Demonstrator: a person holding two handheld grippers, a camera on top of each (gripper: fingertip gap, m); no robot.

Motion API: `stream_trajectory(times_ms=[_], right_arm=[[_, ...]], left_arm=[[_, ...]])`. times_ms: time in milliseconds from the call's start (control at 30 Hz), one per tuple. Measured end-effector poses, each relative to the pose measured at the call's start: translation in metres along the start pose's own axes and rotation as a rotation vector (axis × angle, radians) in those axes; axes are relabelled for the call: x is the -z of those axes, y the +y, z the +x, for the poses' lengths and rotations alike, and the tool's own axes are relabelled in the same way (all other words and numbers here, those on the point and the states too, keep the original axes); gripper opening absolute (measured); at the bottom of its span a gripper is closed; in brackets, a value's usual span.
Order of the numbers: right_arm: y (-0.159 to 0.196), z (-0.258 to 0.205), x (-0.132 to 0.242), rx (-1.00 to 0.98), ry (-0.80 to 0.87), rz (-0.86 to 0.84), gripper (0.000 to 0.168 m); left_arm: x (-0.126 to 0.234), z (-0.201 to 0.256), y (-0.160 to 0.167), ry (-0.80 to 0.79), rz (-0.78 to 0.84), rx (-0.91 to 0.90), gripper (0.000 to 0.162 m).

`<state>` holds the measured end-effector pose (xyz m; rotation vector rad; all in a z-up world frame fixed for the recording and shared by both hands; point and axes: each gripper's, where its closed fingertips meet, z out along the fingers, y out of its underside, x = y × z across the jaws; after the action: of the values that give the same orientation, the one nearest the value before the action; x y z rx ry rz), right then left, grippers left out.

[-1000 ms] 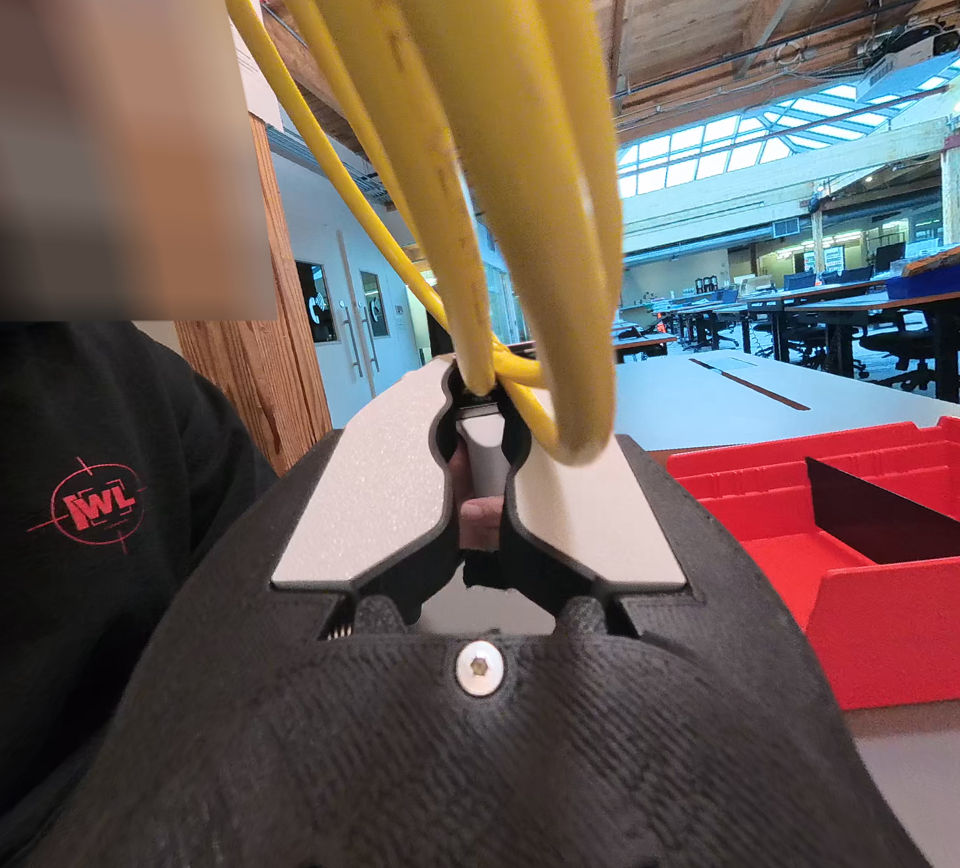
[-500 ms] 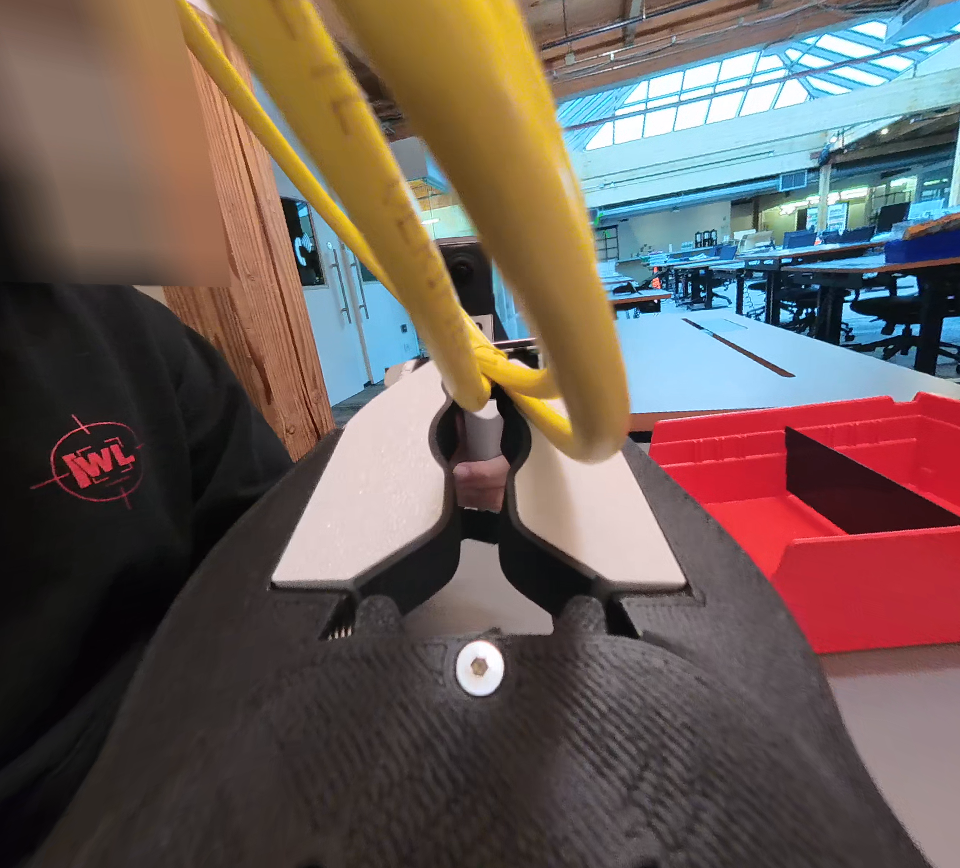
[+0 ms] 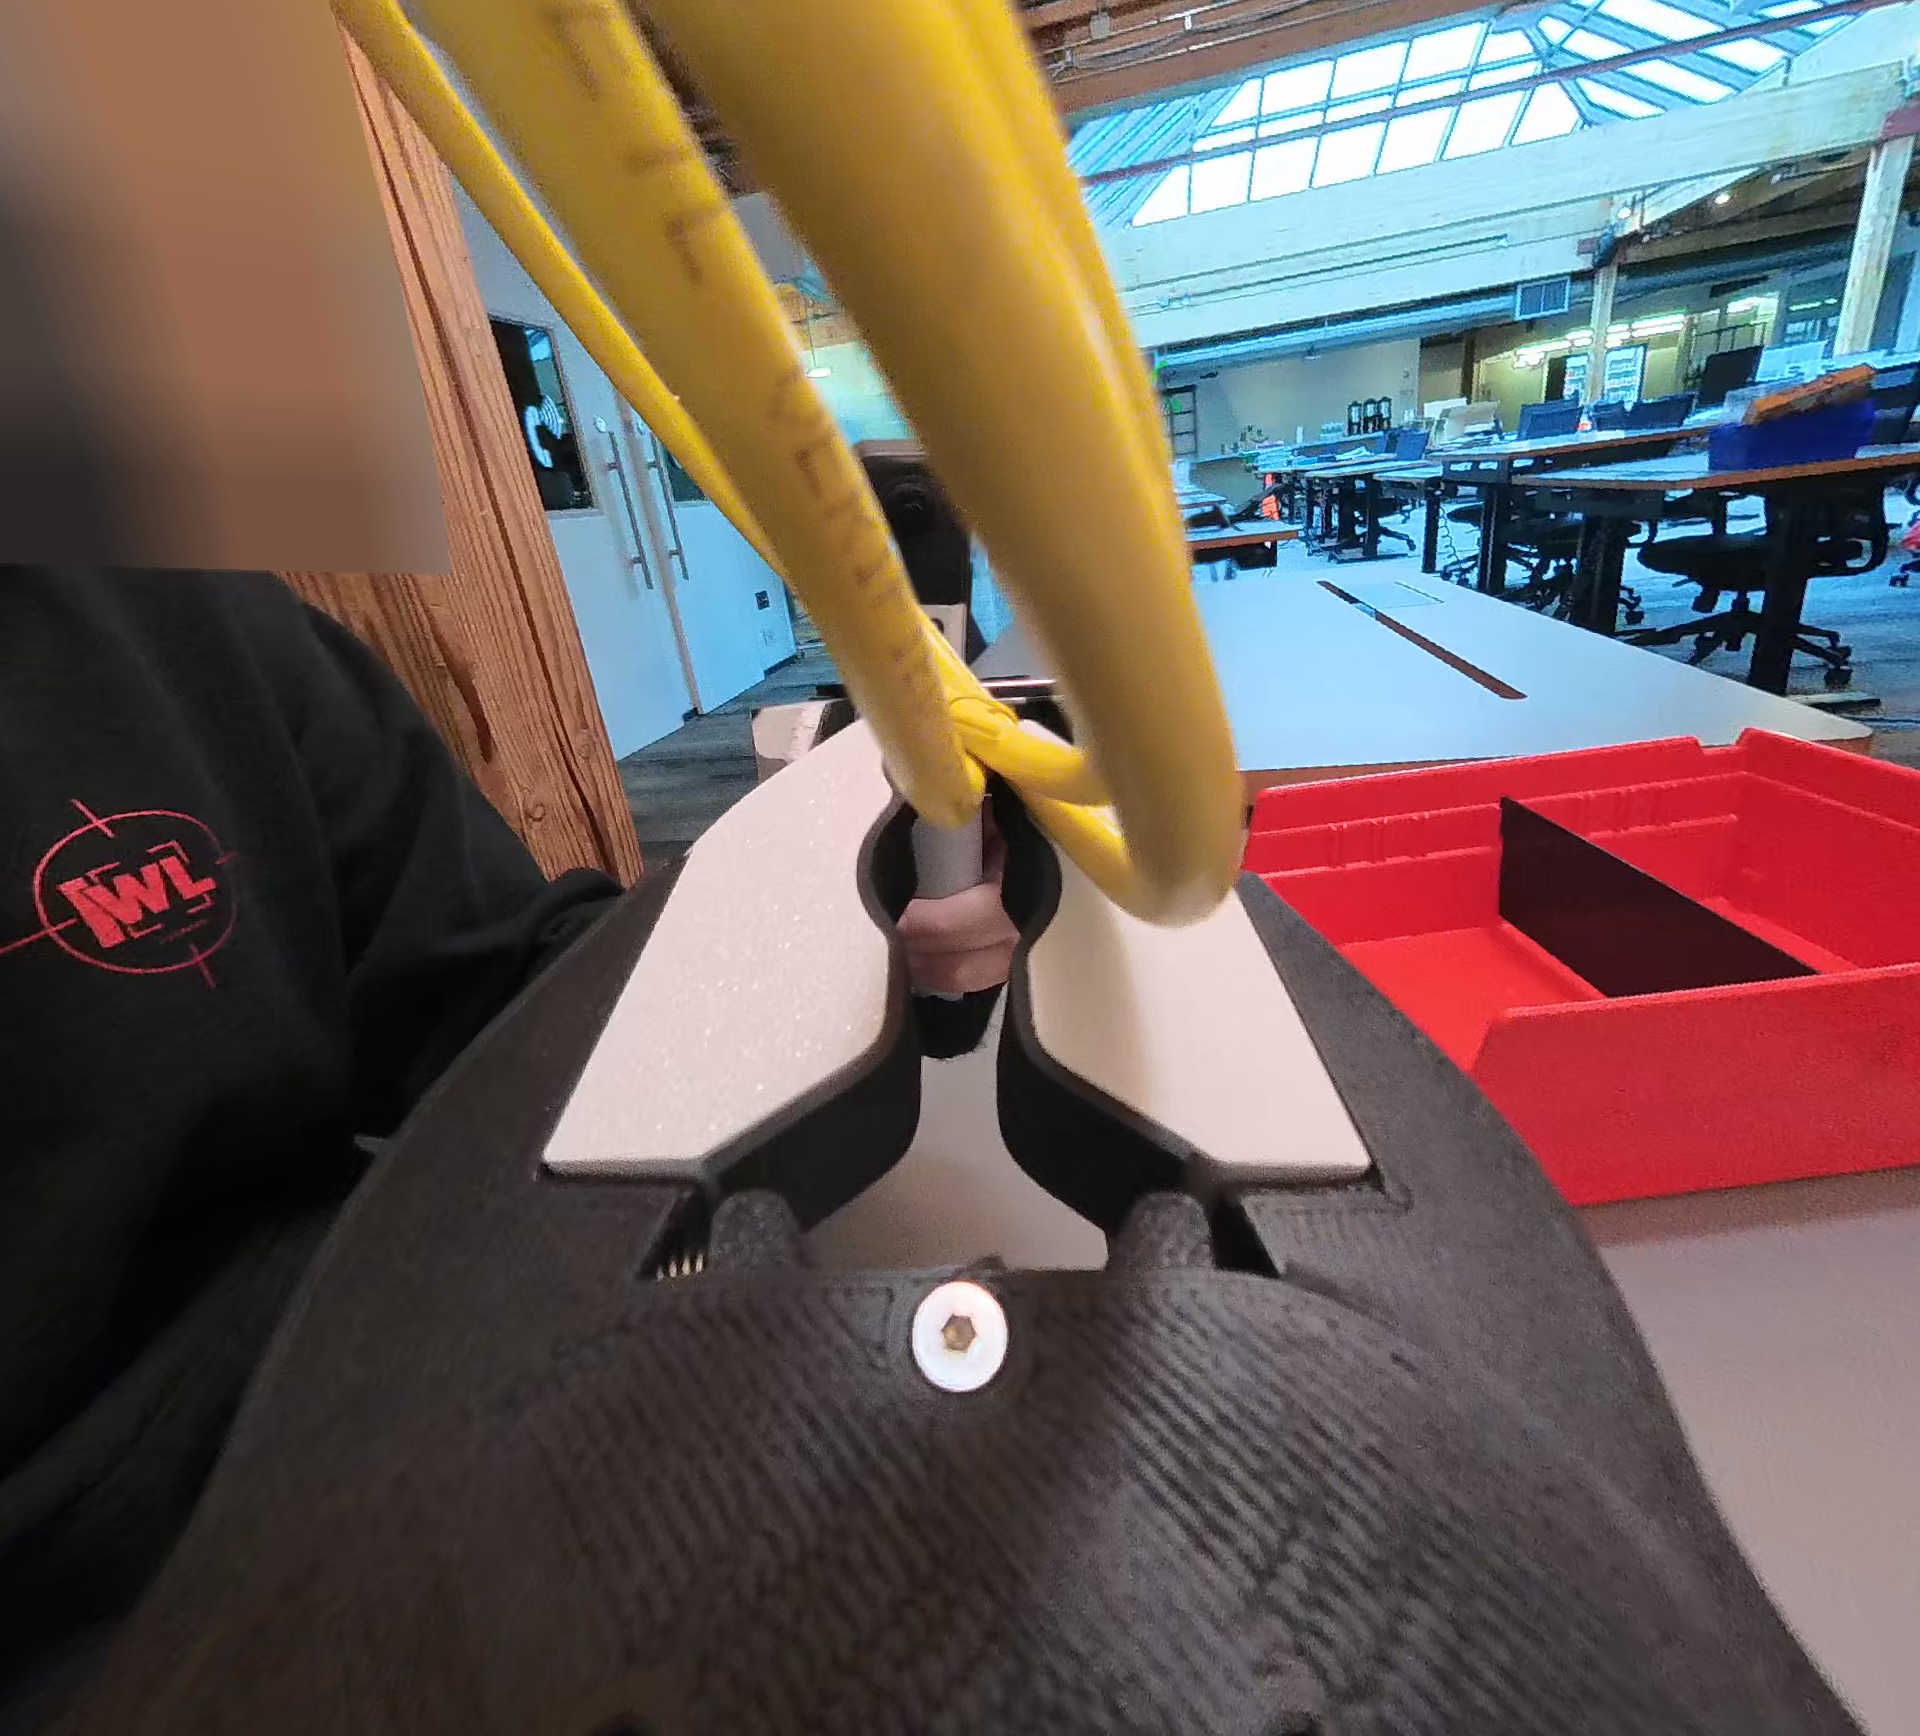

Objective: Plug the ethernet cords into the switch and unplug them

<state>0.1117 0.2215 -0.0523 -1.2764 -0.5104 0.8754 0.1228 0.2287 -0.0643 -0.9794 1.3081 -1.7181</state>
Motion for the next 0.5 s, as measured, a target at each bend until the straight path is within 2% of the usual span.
stream_trajectory(times_ms=[233,367,500], right_arm=[[-0.004,-0.002,-0.001,-0.056,-0.033,0.066,0.014],[-0.003,0.01,-0.005,-0.075,0.06,0.115,0.022],[-0.007,0.013,-0.008,-0.186,0.067,0.204,0.025]], left_arm=[[0.0,0.0,-0.006,-0.048,0.006,-0.093,0.075],[0.003,-0.012,-0.01,-0.134,0.044,-0.101,0.075],[0.008,-0.016,-0.017,-0.262,0.017,-0.359,0.075]])
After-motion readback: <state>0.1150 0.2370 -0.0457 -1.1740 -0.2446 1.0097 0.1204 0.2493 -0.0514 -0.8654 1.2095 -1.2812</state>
